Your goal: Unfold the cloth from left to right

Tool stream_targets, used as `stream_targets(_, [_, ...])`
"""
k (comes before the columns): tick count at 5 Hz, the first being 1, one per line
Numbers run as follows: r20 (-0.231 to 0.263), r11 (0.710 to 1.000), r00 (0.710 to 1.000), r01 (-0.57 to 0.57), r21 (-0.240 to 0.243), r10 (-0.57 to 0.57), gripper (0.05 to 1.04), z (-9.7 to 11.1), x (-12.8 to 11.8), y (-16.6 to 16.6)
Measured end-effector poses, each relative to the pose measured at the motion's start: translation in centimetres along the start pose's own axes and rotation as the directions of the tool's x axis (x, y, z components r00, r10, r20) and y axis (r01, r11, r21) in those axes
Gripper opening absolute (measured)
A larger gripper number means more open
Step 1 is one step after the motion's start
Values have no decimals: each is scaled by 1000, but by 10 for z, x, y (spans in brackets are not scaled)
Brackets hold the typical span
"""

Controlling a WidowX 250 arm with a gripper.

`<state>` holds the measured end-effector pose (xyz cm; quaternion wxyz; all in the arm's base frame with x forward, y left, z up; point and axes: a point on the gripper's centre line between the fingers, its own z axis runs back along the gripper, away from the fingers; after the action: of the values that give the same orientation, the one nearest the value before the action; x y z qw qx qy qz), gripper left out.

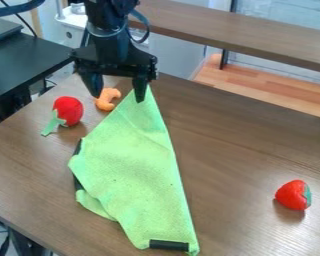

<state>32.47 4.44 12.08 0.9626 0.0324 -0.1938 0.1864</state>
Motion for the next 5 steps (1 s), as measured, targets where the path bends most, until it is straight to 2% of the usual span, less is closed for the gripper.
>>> stream_targets(1, [-34, 1000, 999, 2, 10, -2, 1000, -9, -6, 1])
stream_targets(4, [-57, 993, 994, -86, 77, 91, 1000, -36, -3, 46])
stream_targets(5, [-76, 990, 993, -83, 115, 92, 1000, -61, -6, 57])
